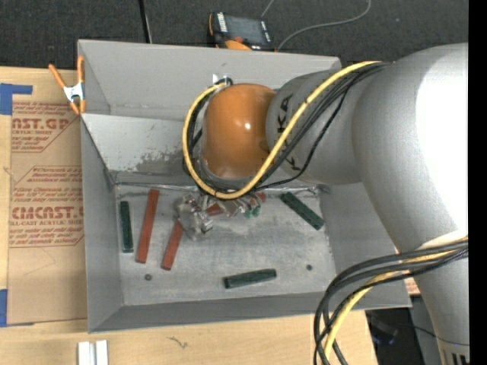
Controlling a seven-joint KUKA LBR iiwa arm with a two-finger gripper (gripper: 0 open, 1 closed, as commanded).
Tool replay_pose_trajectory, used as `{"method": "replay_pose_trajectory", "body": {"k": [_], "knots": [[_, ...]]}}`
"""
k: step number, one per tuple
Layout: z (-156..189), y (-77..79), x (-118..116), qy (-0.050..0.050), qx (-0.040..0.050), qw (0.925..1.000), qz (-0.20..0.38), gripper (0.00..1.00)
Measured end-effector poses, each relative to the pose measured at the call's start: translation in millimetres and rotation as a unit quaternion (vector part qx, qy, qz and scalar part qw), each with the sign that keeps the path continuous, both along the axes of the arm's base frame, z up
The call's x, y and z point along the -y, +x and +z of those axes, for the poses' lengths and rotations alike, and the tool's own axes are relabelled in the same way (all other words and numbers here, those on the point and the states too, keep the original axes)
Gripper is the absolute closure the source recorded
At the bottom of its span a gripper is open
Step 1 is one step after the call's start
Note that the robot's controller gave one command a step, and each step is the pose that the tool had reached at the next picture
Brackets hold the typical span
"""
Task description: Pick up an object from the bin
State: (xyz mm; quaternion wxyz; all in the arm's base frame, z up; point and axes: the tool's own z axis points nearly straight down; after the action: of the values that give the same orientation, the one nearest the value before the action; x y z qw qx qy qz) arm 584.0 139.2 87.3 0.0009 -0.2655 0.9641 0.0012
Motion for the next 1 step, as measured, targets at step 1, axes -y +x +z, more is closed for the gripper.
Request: {"method": "replay_pose_trajectory", "body": {"k": [1], "knots": [[0.0,0.0,0.0,0.0,-0.0001,1.0,0.0,0.0]]}}
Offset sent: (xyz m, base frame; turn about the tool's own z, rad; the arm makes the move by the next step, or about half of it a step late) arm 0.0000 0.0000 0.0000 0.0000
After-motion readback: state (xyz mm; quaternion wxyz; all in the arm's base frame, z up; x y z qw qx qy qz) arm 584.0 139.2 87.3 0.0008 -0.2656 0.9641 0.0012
